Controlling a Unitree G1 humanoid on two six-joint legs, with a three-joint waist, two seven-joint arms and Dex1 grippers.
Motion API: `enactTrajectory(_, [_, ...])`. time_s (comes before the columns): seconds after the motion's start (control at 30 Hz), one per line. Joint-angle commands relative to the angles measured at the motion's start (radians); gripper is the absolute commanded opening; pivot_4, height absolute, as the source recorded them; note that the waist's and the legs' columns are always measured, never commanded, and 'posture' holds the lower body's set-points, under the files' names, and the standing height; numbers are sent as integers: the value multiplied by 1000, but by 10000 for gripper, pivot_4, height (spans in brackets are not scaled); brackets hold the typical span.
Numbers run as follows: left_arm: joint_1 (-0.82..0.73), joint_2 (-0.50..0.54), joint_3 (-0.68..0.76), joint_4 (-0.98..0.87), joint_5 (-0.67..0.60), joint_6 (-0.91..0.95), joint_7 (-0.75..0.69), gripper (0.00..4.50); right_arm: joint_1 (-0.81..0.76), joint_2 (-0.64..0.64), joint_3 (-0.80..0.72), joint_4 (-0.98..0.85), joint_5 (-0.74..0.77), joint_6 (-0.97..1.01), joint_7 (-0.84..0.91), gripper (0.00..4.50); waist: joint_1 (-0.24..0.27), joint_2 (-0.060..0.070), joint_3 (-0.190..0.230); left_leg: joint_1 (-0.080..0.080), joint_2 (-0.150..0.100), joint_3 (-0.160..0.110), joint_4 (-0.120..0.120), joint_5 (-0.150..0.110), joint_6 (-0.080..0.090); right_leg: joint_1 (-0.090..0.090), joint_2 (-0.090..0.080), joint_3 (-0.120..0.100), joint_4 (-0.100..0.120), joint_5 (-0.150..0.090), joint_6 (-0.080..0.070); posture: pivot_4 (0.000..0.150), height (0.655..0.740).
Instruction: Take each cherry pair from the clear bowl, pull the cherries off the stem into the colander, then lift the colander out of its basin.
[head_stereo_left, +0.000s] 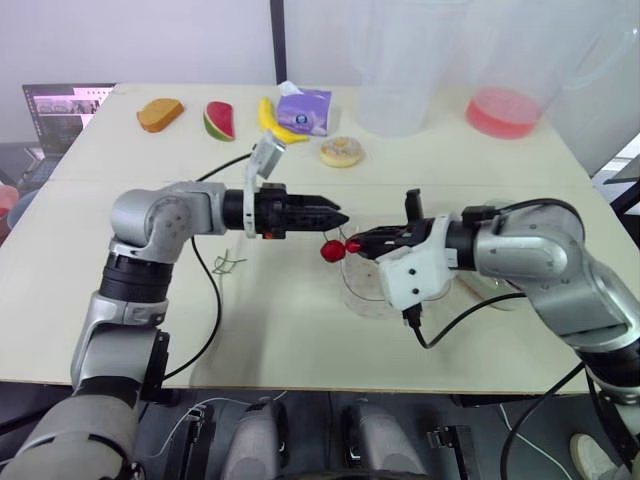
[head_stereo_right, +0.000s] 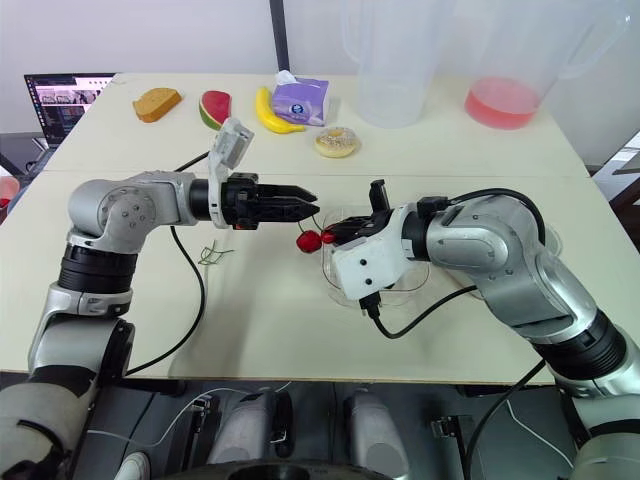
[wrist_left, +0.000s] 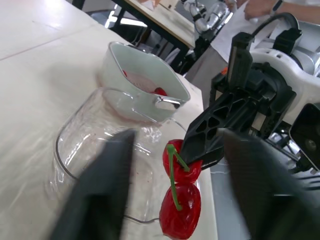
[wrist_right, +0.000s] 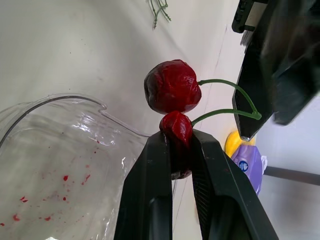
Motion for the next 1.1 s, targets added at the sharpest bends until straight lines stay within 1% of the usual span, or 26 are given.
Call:
enactTrajectory(0.03, [-30, 4, 0, -3, 9, -17, -22, 4627, -9, 8, -36, -35, 3, -3, 6, 1675, 0, 0, 0, 0, 0, 0, 0, 0, 0, 0, 0, 0, 0, 0, 0, 1500, 7400])
enactTrajectory(0.07, [-33, 2, 2, -1, 7, -14, -23, 457, -8, 8, -37, -37, 4, -2, 7, 1675, 0, 0, 0, 0, 0, 0, 0, 0, 0, 0, 0, 0, 0, 0, 0, 1500, 7400])
enactTrajectory(0.33, [-41, 2, -1, 5, 14, -12, -38, 457, -7, 16, -42, -48, 9, 15, 15, 1675, 0, 0, 0, 0, 0, 0, 0, 0, 0, 0, 0, 0, 0, 0, 0, 1500, 7400])
enactTrajectory(0.53, [-39, 5, -3, -5, 16, -13, -46, 457, -1, 33, -54, -64, 26, 67, 17, 1675, 0, 0, 0, 0, 0, 0, 0, 0, 0, 0, 0, 0, 0, 0, 0, 1500, 7400])
enactTrajectory(0.6, [-37, 7, -4, -10, 19, -19, -49, 0, 2, 36, -62, -70, 32, 102, 16, 11025, 0, 0, 0, 0, 0, 0, 0, 0, 0, 0, 0, 0, 0, 0, 0, 1500, 7400])
enactTrajectory(0.63, [-36, 8, -3, -14, 18, -21, -52, 0, 6, 33, -66, -74, 37, 128, 20, 13090, 0, 0, 0, 0, 0, 0, 0, 0, 0, 0, 0, 0, 0, 0, 0, 1500, 7400])
enactTrajectory(0.67, [-35, 10, 0, -18, 16, -21, -53, 0, 11, 29, -74, -77, 43, 153, 24, 17600, 0, 0, 0, 0, 0, 0, 0, 0, 0, 0, 0, 0, 0, 0, 0, 1500, 7400])
enactTrajectory(0.7, [-36, 16, 1, -26, 21, -36, -57, 0, 20, 25, -102, -83, 81, 217, 37, 23723, 1, 0, 0, 0, 0, 0, 0, 0, 0, 0, 0, 0, 0, 0, 0, 1500, 7400])
enactTrajectory(0.77, [-37, 24, 1, -35, 37, -67, -59, 0, 27, 22, -146, -94, 142, 311, 54, 32770, 1, 0, 0, 0, 0, 0, 0, 0, 0, 0, 0, 0, 0, 0, 0, 1500, 7400])
enactTrajectory(0.87, [-40, 41, -3, -60, 70, -129, -68, 0, 17, 50, -230, -113, 289, 525, 62, 32770, 1, 0, 0, 0, 0, 0, 0, 0, 0, 0, -1, 0, 0, 0, 0, 1500, 7400])
enactTrajectory(0.97, [-11, 90, -35, -157, 148, -269, -104, 0, -45, 100, -320, -110, 480, 884, 49, 32770, -5, 0, 0, 0, 0, 0, 0, 0, 0, 0, -1, 0, 0, 0, 0, 1500, 7400])
enactTrajectory(1.03, [11, 114, -51, -209, 177, -324, -120, 0, -79, 123, -344, -103, 569, 1026, 38, 32770, -3, 1, 0, 0, 1, 0, -1, 0, 0, 0, -2, 0, 1, 0, 0, 1500, 7400])
enactTrajectory(1.1, [26, 123, -55, -236, 179, -341, -128, 0, -101, 135, -351, -102, 631, 1102, 26, 32770, 0, 1, 0, 1, 1, 0, -1, 0, 0, 0, -2, 0, 1, 0, -1, 1500, 7400])
